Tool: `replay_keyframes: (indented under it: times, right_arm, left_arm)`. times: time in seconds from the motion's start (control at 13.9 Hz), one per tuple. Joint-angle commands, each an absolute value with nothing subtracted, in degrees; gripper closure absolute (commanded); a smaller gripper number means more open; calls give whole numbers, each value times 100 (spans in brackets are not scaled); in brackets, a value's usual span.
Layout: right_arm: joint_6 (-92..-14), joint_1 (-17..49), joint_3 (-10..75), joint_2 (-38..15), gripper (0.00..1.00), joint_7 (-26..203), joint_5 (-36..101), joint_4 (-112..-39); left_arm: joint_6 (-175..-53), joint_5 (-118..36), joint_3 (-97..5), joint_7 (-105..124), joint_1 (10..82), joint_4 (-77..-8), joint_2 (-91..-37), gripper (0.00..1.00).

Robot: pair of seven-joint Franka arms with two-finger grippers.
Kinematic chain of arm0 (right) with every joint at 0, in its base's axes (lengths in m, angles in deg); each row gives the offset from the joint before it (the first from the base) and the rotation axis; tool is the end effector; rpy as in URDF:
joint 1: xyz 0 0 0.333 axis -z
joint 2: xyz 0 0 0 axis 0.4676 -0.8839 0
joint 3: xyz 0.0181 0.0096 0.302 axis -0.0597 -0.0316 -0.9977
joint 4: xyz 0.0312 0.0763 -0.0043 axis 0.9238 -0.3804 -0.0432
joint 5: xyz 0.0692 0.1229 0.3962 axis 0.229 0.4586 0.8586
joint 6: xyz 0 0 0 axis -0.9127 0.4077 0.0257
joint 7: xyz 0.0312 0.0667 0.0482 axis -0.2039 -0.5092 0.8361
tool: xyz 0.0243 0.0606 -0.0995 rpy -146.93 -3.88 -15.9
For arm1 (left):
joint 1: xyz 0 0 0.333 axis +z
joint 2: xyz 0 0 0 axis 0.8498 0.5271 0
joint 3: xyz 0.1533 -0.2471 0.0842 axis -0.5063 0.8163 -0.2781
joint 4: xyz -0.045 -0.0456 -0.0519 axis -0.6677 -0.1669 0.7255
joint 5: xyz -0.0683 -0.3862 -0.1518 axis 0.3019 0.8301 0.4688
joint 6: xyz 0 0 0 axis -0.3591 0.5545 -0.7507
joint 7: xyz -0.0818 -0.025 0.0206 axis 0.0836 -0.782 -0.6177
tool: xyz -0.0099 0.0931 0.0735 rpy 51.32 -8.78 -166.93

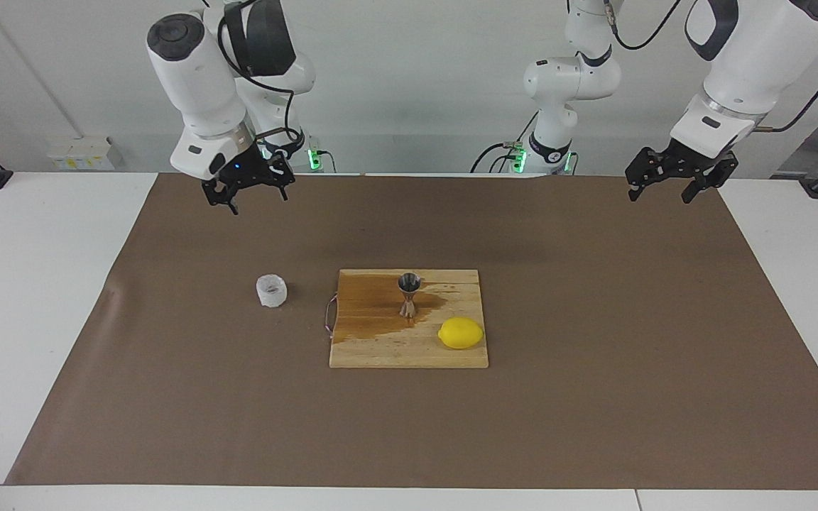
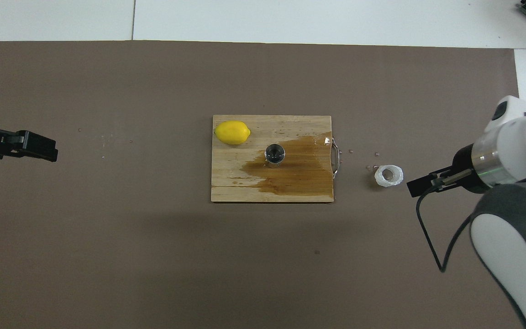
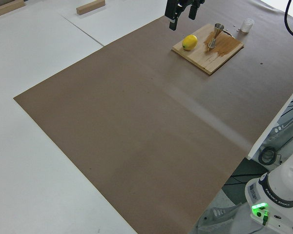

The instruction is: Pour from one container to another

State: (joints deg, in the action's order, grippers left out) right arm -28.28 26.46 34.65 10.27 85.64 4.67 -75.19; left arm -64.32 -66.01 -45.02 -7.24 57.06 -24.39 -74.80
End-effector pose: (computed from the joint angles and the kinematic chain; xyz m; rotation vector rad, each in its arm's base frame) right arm 0.5422 0.0698 0.5524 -3.0868 -0.3166 0.1159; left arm 0.5716 -0.0530 0.5961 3.1289 -0.1710 -0.0520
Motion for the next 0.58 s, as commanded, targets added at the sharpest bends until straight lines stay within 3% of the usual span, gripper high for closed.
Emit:
replay_keyframes:
  times: [0.0,0.14,0.51]
  right_arm:
    - [-1896,2910,3444,828,0,8208,337,-6446]
    - [-1594,3025,3436,739,0,8208,224,-6022]
    - [-1646,3201,3427,791,0,7567,320,-6152]
  left_arm:
    - [-6353,-6527,-4483,-756,5766,-2428,-7535,0]
    - [-6353,-6527,-4483,-756,5758,-2428,-7535,0]
    - [-6353,-6527,-4483,-756,5766,-2428,-7535,0]
